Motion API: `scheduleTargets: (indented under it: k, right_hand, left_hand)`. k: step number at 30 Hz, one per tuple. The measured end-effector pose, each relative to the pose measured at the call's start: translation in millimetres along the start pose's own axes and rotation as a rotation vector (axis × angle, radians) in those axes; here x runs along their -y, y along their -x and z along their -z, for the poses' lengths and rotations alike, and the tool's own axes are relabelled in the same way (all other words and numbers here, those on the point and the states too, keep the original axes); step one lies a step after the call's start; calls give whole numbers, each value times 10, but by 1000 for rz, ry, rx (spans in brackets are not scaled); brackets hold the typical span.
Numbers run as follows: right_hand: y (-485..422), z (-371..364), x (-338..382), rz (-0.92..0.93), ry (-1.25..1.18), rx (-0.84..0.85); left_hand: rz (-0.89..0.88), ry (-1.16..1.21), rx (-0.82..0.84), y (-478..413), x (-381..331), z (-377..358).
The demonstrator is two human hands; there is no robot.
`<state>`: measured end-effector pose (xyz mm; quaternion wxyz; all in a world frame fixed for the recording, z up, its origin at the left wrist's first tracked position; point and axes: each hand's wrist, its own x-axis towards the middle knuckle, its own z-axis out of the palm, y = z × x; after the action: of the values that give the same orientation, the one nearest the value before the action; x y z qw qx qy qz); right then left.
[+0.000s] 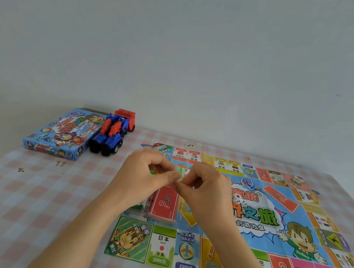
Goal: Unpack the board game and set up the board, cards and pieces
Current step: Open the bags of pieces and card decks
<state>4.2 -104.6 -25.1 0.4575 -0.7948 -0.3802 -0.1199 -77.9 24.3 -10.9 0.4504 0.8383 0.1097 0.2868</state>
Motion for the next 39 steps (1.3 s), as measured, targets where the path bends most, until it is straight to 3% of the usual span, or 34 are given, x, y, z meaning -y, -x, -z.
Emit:
scheduleTargets:
  k: [8,14,20,25,30,33,36,39]
  right_hand:
    - [-21,145,91,-143,-266,153]
    - [-46,125,14,-178,-79,-72]
    - [-8,118,49,-89,-121,33]
    - [-31,116,59,-144,-142,-68]
    - [-94,271,65,-428,-601,-39]
    - [-108,305,62,-561,-840,19]
    - [-116,301,53,-607,-909,33]
    - [-125,322,28,-617,-883,85]
  left_hand:
    - [4,-21,-25,-26,36,24]
    - [-30,-103,40,11,59,-46]
    - [-30,-2,0,-1,38,-9]
    - [-5,29,62,12,26,-47]
    - [34,98,-87,-21,60,38]
    - [98,40,-8,-6,77,28]
    - [126,88,67,12,36,-3]
    - [117,76,0,-13,38,2]
